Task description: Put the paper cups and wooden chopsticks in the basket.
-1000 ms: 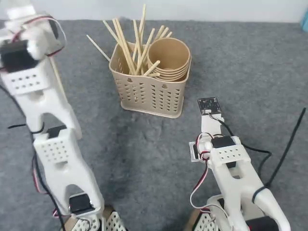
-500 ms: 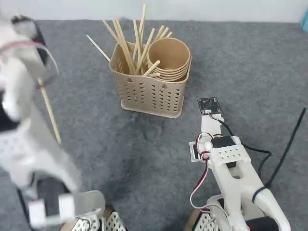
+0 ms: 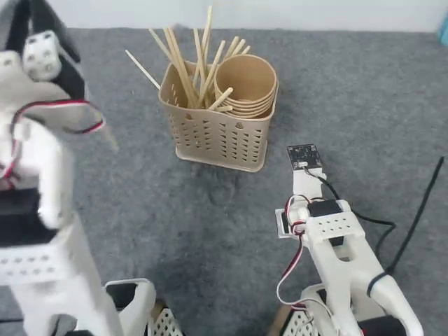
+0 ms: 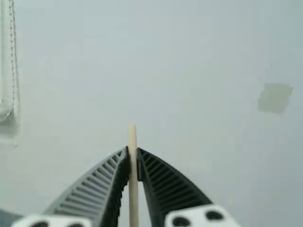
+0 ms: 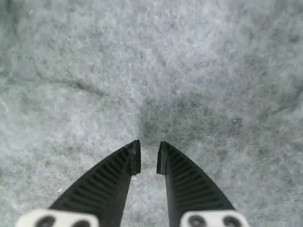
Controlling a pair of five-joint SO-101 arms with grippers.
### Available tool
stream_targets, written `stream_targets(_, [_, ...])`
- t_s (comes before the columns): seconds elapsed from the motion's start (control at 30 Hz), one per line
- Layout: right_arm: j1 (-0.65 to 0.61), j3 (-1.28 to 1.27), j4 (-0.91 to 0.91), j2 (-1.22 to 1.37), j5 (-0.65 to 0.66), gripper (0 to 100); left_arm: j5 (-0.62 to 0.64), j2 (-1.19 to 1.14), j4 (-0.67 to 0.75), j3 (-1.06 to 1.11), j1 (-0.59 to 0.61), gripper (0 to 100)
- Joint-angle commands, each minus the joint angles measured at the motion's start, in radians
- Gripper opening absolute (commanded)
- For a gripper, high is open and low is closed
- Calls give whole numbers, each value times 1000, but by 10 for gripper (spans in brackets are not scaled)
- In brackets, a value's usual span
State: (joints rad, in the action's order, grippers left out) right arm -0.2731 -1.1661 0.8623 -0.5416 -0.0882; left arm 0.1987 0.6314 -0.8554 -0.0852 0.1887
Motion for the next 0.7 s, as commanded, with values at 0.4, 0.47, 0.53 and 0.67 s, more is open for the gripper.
stream_targets(0.4, [12, 6, -18, -30, 17, 69, 18, -14, 887, 499, -324, 11])
stream_targets(0.47, [12, 6, -18, -30, 17, 69, 17, -57, 891, 499, -321, 11])
stream_targets(0.53, [12, 6, -18, -30, 17, 69, 11, -109, 905, 498, -302, 11])
stream_targets(0.67, [12, 6, -18, -30, 17, 69, -25, -212, 1023, 501, -267, 11])
